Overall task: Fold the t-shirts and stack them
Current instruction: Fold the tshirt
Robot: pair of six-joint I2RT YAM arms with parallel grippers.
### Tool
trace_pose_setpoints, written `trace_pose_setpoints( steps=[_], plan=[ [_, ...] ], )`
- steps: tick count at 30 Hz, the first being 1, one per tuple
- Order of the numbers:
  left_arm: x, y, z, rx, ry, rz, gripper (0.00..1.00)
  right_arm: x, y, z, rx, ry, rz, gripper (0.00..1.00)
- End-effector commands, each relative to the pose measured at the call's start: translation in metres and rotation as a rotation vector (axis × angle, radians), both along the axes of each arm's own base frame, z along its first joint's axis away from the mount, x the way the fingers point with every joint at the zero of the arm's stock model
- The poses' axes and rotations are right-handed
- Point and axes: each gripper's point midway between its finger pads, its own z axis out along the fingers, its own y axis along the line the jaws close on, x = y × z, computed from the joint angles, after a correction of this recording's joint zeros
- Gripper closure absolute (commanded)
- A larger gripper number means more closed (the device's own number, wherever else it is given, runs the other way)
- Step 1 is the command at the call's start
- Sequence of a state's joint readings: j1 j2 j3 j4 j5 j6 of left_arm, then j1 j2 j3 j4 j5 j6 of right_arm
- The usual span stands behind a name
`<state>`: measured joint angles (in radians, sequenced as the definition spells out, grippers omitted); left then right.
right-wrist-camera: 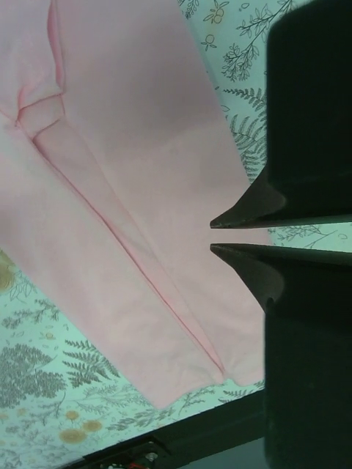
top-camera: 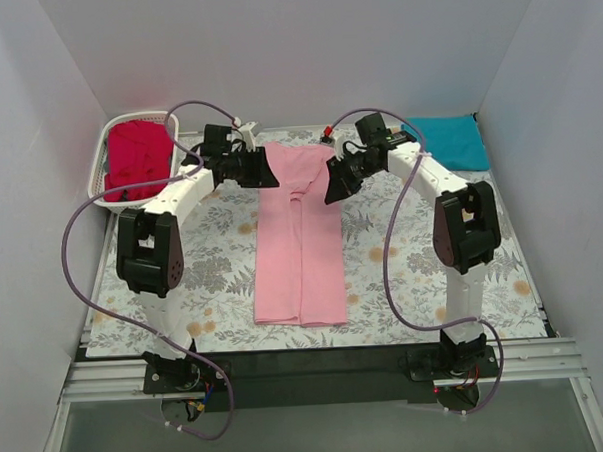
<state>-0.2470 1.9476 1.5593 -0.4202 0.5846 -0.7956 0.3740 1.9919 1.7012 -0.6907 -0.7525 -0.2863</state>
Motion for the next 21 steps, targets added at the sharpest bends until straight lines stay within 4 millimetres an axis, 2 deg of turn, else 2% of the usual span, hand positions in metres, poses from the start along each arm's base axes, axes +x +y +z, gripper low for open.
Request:
trace_pose_setpoints(
  steps=[1, 5, 7, 11, 14, 18, 19, 20, 21],
  plan=[
    [-0.019, -0.012, -0.009, -0.07, 0.042, -0.027, 0.71, 0.022, 0.008, -0.017, -0.041, 0.03, -0.072, 0.8],
    [-0.029, -0.013, -0.03, -0.085, 0.111, -0.013, 0.74, 0.04, 0.019, -0.041, -0.024, 0.09, -0.119, 0.82],
    [-0.031, -0.013, -0.041, -0.084, 0.142, -0.005, 0.75, 0.041, 0.022, -0.051, -0.021, 0.122, -0.128, 0.83],
    [-0.037, -0.01, -0.07, -0.067, 0.222, 0.019, 0.76, 0.044, 0.022, -0.087, -0.063, 0.183, -0.158, 0.84],
    [-0.043, -0.012, -0.091, -0.072, 0.284, 0.022, 0.76, 0.047, 0.02, -0.101, -0.072, 0.221, -0.18, 0.85],
    [-0.037, -0.012, -0.114, -0.063, 0.313, 0.029, 0.78, 0.062, 0.014, -0.123, -0.085, 0.24, -0.22, 0.88],
    [-0.033, -0.011, -0.117, -0.06, 0.313, 0.032, 0.78, 0.069, 0.013, -0.121, -0.079, 0.228, -0.23, 0.88],
    [-0.026, -0.01, -0.118, -0.062, 0.308, 0.037, 0.78, 0.075, 0.009, -0.128, -0.08, 0.227, -0.245, 0.88],
    [-0.023, -0.009, -0.127, -0.059, 0.322, 0.042, 0.78, 0.081, 0.008, -0.128, -0.076, 0.22, -0.253, 0.88]
  ],
)
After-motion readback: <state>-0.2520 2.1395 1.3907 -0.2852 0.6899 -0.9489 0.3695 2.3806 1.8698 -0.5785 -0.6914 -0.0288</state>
